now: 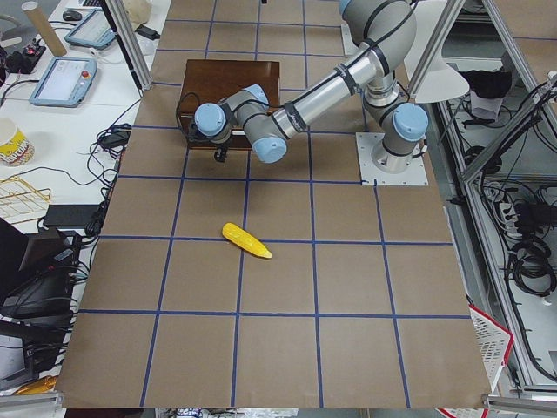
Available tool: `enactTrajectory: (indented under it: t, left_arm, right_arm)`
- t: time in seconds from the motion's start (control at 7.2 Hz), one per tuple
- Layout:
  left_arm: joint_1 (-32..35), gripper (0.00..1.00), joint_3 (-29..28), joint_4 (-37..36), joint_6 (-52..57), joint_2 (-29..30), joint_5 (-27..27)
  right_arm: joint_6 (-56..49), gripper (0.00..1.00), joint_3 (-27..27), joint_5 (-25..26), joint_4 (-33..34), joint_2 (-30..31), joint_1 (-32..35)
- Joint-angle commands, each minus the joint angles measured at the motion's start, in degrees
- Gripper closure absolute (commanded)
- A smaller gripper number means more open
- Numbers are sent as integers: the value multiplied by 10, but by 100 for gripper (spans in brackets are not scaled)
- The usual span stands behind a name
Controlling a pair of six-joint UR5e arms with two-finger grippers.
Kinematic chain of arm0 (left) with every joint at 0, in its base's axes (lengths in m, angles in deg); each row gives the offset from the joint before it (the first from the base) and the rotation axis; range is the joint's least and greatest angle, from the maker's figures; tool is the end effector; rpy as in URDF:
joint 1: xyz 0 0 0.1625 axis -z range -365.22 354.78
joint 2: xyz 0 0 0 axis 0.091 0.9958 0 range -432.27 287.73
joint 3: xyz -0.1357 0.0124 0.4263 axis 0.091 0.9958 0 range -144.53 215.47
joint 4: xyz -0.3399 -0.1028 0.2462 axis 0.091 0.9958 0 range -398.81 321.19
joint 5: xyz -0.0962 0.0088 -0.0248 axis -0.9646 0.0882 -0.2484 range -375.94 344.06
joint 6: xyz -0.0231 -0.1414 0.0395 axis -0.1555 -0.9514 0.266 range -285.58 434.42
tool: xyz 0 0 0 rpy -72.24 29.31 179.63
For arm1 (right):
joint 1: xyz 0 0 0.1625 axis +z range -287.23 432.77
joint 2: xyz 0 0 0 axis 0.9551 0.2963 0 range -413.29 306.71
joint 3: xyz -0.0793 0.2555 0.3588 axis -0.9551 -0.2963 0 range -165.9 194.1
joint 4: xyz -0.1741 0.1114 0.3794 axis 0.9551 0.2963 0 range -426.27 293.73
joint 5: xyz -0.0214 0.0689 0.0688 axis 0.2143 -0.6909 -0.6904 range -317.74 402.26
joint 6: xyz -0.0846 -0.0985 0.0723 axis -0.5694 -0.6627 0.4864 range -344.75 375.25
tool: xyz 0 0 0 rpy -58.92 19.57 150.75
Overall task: Open drawer and put corn inside
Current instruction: 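Grasp the white handle with the left gripper and pull the drawer open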
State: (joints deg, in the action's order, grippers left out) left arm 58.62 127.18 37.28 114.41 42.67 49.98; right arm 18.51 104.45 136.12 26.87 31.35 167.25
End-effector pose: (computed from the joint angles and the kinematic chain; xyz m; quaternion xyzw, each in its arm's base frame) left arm 0.1008 -0.6451 0.2296 -0.0941 -0.9677 0.0222 0.2330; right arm 0.1655 -0.5324 0.4146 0.0114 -0.9991 -0.0201 0.0351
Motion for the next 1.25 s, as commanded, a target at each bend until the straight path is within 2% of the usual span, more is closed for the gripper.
enactTrajectory:
  t: [0.0, 1.11]
  left_arm:
    - [-15, 0, -4, -1, 3, 0, 1]
    - [-47, 0, -8, -12, 36, 1, 11]
  right_arm:
    - [0, 0, 0, 0, -1, 0, 0]
    - [0, 0, 0, 0, 0, 0, 0]
